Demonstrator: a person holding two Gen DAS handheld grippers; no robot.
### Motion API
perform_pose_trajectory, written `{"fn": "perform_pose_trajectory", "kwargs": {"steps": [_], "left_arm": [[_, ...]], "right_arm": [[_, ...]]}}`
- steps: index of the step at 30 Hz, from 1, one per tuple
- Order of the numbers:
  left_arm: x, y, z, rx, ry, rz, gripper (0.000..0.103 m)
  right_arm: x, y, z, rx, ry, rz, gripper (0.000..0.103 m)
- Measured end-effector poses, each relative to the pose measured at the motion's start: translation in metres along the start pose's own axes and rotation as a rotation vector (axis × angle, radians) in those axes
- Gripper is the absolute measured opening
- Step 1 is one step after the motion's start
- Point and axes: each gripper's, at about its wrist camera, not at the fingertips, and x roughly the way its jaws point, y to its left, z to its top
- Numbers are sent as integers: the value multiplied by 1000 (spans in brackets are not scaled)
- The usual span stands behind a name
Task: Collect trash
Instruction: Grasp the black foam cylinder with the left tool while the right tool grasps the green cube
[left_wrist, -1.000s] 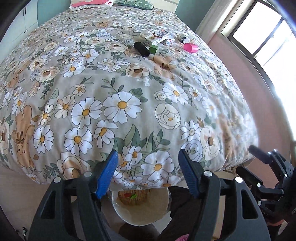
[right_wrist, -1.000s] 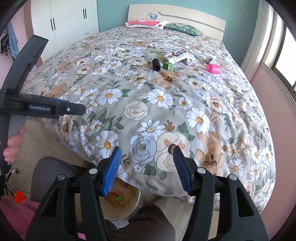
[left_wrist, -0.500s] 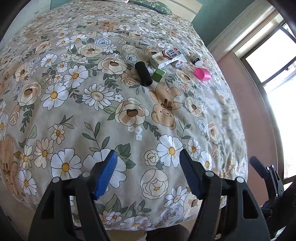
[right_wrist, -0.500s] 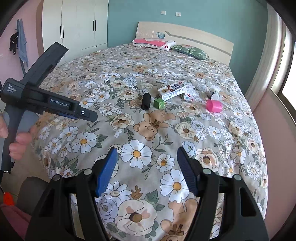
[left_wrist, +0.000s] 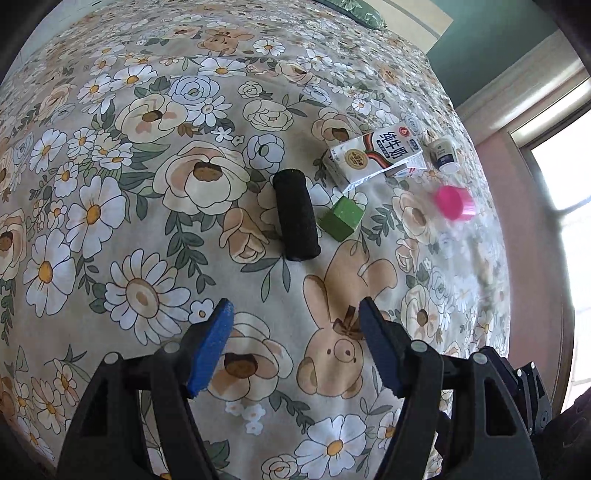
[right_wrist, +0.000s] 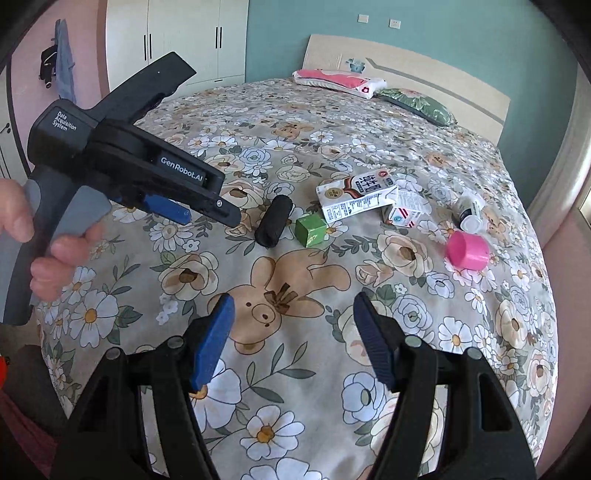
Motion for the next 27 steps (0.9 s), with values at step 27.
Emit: {"fn": "perform_pose_trajectory", "kwargs": {"steps": [27], "left_arm": [[101,-5,78,-7,5,93,53]], "right_arm": [[191,-52,64,50,103,193,67]]}}
